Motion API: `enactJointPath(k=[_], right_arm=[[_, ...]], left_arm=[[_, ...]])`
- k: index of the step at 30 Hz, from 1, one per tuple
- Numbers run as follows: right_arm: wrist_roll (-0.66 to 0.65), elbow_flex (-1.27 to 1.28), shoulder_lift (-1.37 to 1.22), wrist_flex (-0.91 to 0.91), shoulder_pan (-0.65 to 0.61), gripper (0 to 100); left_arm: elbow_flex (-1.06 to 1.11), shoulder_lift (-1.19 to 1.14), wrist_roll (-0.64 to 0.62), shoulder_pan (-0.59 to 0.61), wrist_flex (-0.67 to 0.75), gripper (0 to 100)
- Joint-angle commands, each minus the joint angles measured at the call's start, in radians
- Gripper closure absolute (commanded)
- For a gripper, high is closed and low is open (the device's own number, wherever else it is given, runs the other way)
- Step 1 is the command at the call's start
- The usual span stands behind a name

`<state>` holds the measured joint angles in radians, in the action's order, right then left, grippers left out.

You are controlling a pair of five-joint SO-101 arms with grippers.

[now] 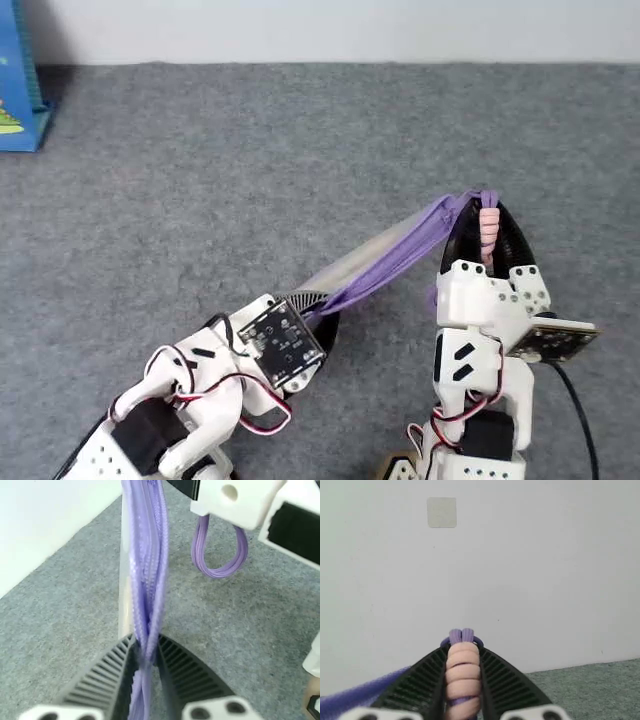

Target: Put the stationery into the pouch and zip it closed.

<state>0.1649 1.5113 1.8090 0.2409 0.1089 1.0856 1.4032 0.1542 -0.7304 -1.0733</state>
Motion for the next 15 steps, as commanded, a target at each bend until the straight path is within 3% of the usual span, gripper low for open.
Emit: enactJointPath(k=[1, 5, 11, 15], right_arm=[[-0.017, -0.015, 0.002, -0.031, 0.068, 99.1], [-0.026, -0.021, 0.002, -0.013, 0.039, 99.0], [-0.060, -0.121, 0.004, 0.286, -0.099, 98.3], [-0.006, -0.236, 0.004, 0.475, -0.154, 85.3]], left_arm=[[0.007, 0.023, -0.011, 0.005, -0.049, 99], [0.007, 0.023, -0.012, 0.006, -0.049, 99], [0.007, 0.023, -0.026, 0.072, -0.008, 98], [0.008, 0.023, -0.120, 0.209, 0.031, 86]])
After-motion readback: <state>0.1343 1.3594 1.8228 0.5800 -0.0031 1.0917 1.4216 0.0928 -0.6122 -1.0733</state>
